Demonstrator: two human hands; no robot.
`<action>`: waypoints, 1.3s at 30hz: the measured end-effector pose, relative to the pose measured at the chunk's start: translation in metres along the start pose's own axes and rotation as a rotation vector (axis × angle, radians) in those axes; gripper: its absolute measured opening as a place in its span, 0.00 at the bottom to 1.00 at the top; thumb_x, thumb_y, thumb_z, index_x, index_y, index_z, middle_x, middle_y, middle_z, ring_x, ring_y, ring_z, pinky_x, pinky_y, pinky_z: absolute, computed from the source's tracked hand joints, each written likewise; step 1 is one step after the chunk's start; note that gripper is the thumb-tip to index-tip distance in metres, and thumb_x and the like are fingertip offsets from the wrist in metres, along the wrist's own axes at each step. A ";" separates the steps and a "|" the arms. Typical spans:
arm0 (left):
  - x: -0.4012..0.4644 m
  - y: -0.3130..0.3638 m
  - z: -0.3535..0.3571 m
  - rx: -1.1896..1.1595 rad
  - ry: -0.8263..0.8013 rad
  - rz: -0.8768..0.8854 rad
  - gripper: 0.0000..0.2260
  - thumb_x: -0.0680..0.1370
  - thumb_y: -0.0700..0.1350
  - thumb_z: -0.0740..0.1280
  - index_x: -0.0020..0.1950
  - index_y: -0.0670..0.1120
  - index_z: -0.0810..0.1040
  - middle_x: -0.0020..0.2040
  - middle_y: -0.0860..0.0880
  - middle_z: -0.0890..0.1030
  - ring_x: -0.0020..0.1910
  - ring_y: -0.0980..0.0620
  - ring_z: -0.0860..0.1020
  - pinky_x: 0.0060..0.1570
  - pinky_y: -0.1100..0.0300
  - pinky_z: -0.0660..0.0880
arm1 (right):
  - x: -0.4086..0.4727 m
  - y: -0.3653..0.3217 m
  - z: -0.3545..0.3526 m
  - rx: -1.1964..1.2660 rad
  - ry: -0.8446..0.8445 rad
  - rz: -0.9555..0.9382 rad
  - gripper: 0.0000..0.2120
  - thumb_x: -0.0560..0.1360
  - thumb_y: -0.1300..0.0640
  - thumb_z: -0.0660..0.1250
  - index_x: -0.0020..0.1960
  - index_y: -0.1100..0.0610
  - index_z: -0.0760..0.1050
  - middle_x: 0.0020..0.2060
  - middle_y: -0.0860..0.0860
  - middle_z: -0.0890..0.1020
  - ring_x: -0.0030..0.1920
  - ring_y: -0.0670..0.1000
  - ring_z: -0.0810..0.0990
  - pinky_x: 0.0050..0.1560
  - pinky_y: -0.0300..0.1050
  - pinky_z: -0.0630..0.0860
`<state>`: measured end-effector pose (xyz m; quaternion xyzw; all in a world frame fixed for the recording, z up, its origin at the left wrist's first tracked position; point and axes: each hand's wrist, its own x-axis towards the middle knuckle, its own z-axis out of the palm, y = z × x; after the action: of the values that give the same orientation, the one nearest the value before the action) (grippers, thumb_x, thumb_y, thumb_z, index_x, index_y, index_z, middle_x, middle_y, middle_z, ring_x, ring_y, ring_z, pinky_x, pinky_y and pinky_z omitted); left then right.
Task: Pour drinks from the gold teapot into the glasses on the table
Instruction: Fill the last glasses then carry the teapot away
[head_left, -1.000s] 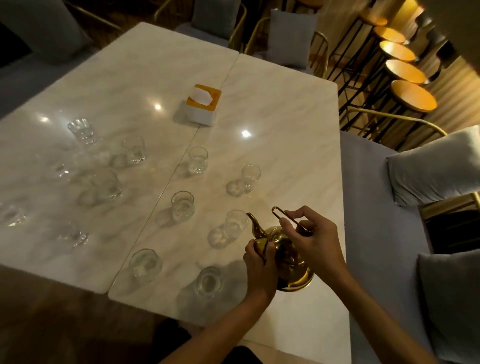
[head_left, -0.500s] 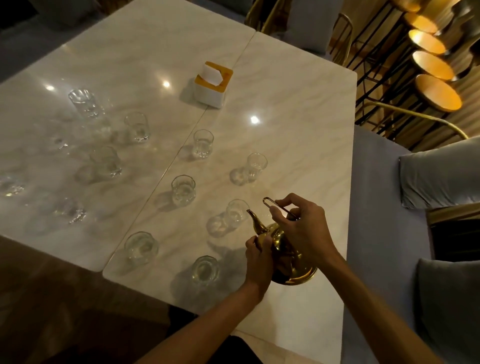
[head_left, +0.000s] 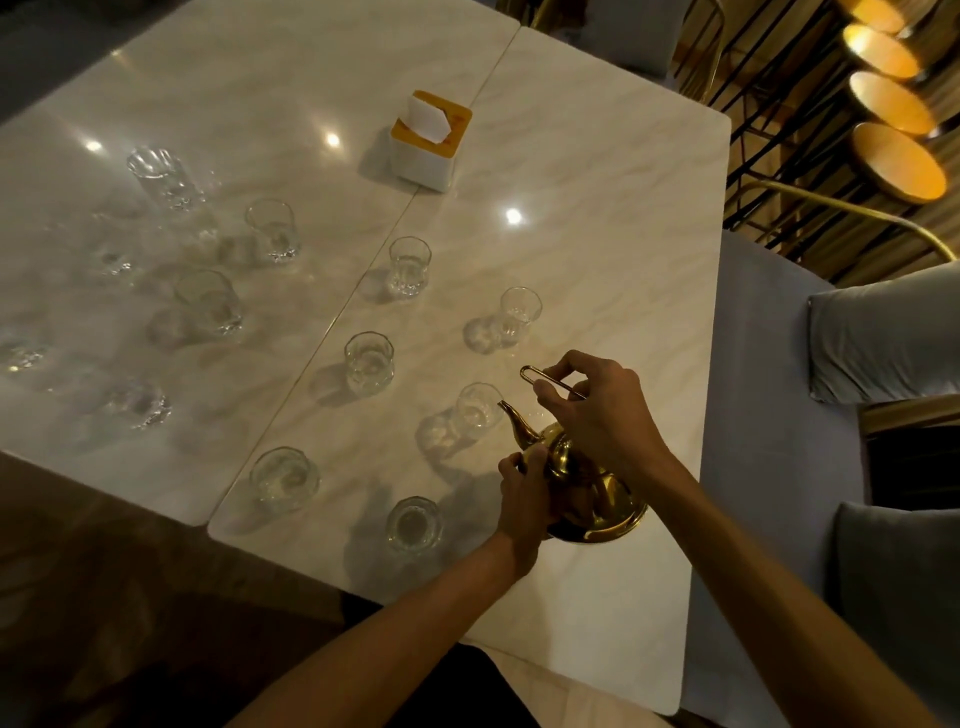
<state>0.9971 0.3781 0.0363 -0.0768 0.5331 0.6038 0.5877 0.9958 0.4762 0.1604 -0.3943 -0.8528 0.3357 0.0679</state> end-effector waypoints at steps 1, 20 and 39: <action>0.001 0.001 0.000 -0.001 0.006 -0.014 0.23 0.80 0.64 0.58 0.67 0.53 0.59 0.65 0.48 0.77 0.60 0.45 0.79 0.48 0.52 0.79 | 0.002 -0.001 0.001 -0.005 -0.008 0.000 0.09 0.77 0.51 0.72 0.53 0.55 0.82 0.39 0.54 0.86 0.34 0.52 0.83 0.34 0.45 0.78; 0.004 0.000 -0.004 -0.051 -0.131 -0.074 0.37 0.70 0.76 0.60 0.73 0.56 0.65 0.66 0.52 0.79 0.62 0.47 0.80 0.58 0.43 0.79 | 0.015 -0.019 0.004 -0.136 -0.094 -0.013 0.11 0.78 0.52 0.72 0.55 0.57 0.82 0.56 0.56 0.84 0.44 0.49 0.79 0.40 0.38 0.72; -0.010 0.013 -0.009 -0.077 -0.206 -0.087 0.30 0.77 0.71 0.51 0.71 0.56 0.71 0.68 0.50 0.78 0.66 0.45 0.76 0.60 0.45 0.76 | 0.023 -0.038 0.005 -0.228 -0.120 0.012 0.11 0.77 0.50 0.72 0.55 0.55 0.81 0.49 0.56 0.85 0.39 0.49 0.80 0.34 0.34 0.72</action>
<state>0.9849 0.3689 0.0466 -0.0599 0.4425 0.6024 0.6616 0.9547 0.4723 0.1773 -0.3837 -0.8856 0.2599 -0.0307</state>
